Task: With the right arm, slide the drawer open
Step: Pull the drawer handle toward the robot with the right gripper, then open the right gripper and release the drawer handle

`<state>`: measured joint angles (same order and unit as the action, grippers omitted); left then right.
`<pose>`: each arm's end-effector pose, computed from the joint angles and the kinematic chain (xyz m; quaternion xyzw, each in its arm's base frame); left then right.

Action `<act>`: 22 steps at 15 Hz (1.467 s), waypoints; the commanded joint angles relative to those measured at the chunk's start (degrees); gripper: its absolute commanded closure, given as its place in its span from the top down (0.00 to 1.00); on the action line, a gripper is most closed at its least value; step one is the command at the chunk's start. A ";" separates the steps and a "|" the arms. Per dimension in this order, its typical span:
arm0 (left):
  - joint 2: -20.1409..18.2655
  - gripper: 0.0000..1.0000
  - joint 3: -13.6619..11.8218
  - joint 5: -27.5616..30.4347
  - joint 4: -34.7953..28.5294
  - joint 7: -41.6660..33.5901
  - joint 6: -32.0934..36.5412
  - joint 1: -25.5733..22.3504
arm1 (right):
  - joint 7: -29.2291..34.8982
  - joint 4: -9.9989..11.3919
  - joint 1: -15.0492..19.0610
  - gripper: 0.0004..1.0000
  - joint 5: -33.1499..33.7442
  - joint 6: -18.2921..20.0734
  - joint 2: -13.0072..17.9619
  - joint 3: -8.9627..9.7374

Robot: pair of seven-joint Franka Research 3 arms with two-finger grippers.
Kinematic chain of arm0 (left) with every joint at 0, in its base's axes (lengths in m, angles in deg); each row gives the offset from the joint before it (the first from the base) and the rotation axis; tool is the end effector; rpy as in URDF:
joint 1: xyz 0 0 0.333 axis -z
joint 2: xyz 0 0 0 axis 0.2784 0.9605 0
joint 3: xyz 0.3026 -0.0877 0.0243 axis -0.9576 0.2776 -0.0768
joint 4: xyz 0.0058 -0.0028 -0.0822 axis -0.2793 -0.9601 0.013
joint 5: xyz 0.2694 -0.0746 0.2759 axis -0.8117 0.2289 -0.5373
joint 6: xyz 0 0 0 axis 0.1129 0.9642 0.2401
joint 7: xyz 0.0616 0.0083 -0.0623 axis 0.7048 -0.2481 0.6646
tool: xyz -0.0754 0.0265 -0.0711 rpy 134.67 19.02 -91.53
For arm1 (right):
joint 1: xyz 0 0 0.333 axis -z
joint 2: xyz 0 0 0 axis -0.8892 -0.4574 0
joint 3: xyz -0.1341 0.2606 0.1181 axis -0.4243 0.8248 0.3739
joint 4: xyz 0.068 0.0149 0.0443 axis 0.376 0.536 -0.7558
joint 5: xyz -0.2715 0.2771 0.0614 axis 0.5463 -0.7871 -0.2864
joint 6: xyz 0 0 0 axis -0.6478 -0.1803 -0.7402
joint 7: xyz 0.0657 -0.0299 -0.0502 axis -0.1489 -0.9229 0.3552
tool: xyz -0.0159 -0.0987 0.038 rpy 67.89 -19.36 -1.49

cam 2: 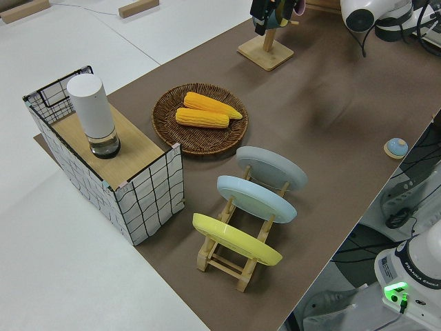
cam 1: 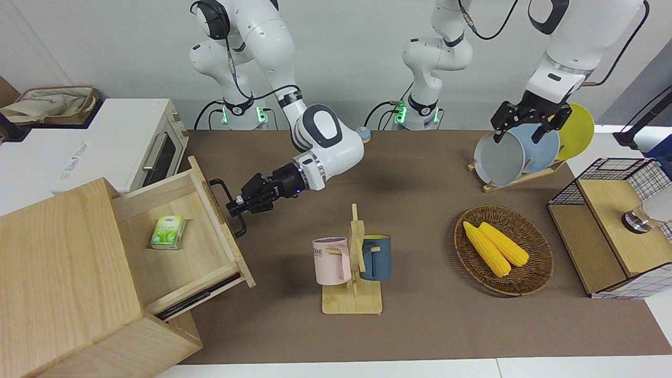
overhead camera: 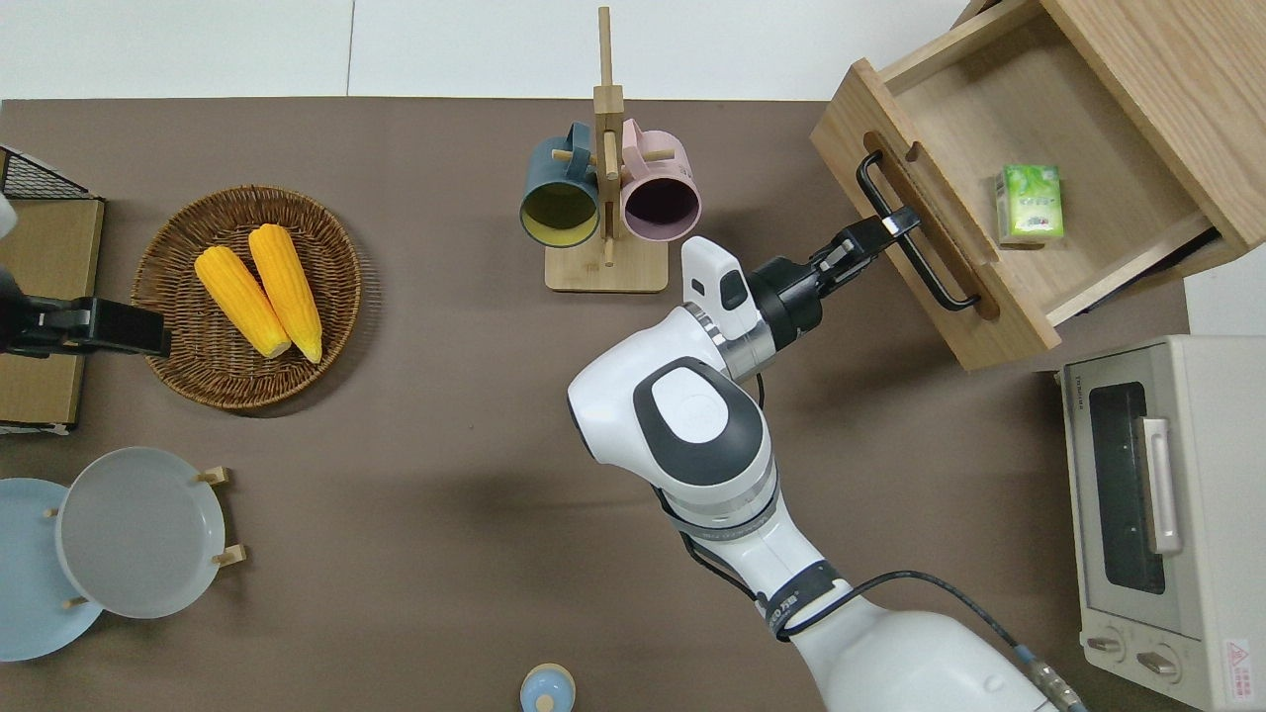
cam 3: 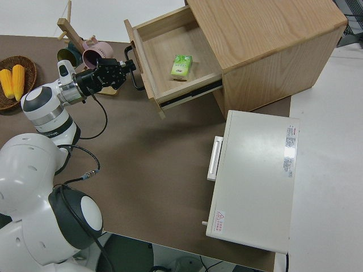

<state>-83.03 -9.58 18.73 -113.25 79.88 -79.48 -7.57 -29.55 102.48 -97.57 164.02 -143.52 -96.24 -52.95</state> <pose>0.5673 -0.0022 0.6382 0.9996 -0.0245 0.0124 0.0076 0.5969 0.2976 0.3906 0.6851 0.2132 0.1704 0.6754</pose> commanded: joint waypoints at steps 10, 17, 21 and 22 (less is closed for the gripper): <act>0.69 1.00 -0.93 -0.78 1.12 -0.34 -0.04 0.99 | -2.15 -3.51 -5.29 0.00 -2.84 2.75 -2.04 0.40; 0.69 1.00 -0.93 -0.78 1.12 -0.34 -0.04 0.99 | -2.32 -4.74 -6.61 0.00 -2.84 4.25 -3.10 0.40; 0.69 1.00 -0.93 -0.78 1.12 -0.34 -0.04 0.99 | -2.24 -4.74 -6.61 0.02 -2.75 4.24 -3.10 0.40; 0.69 1.00 -0.93 -0.87 1.12 -0.34 -0.04 0.99 | -2.24 -4.74 -6.52 0.11 -2.66 4.16 -3.10 0.40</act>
<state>-83.03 -9.58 18.73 -113.25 79.88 -79.48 -7.57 -29.55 100.38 -102.85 161.44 -139.09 -97.74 -52.87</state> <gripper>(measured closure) 0.000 0.819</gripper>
